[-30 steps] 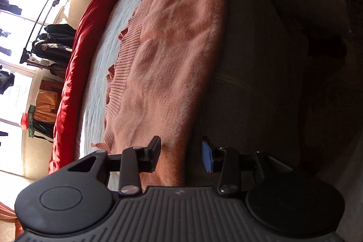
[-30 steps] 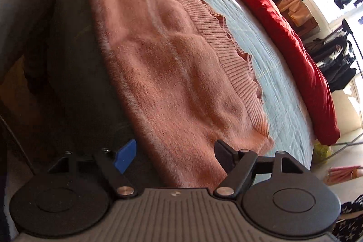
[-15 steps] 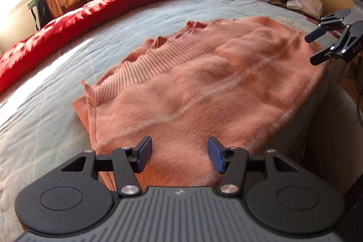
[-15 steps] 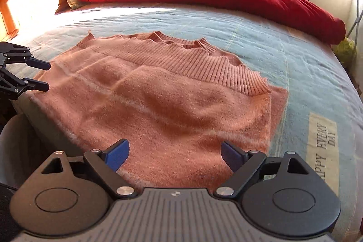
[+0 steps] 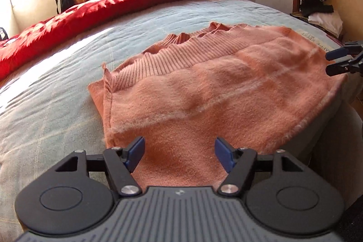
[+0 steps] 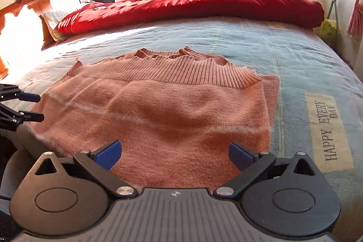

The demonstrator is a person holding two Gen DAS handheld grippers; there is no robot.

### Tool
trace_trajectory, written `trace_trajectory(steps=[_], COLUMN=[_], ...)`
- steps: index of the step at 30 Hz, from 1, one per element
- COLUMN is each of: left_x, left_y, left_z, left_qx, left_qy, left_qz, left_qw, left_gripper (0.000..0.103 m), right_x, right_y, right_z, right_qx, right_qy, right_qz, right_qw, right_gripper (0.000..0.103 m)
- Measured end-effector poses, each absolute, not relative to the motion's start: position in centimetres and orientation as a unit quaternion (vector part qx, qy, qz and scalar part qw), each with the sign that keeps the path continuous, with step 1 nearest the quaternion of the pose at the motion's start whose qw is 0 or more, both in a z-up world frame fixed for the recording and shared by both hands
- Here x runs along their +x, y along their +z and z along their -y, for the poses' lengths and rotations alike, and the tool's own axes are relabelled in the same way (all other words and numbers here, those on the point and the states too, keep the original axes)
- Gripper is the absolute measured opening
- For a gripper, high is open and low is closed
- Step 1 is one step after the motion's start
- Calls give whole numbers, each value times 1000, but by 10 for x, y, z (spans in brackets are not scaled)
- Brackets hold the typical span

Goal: Fold clothes
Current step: 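Move both open tools toward the ribbed collar of the sweater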

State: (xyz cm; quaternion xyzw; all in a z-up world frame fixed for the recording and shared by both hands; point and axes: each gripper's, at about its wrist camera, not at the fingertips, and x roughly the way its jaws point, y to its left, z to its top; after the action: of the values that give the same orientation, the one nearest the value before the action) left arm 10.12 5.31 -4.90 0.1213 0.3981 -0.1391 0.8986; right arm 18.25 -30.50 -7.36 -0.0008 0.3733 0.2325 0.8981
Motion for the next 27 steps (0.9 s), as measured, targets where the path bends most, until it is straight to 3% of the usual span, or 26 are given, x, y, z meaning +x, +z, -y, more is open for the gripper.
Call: trace_trajectory(steps=[4,10,16,20,27], left_x=[98,114,157,179,214], left_y=[-53,-21,-24,-48,-63], left_z=[-62,-46,-26,-34,-61], left_qx=[108,112,63,31,-25], left_qy=[-141,-161,-167,-148,-125], left_qz=[-405,-360,-338,-353,-349], left_qw=[897,912,924,923,929], left_gripper=[71,78,79,79,84], right_x=[176,179,222,246,279], right_y=[-92,-57,-48,-59,-90], right_z=[313,325,318,333,341], right_qx=[8,51,74,95,76], right_qy=[214,199,166,159,135], right_qz=[-394,-331,-289,-307,-338], right_qw=[894,921,940,934,929], right_gripper=[102,103,102,76,73])
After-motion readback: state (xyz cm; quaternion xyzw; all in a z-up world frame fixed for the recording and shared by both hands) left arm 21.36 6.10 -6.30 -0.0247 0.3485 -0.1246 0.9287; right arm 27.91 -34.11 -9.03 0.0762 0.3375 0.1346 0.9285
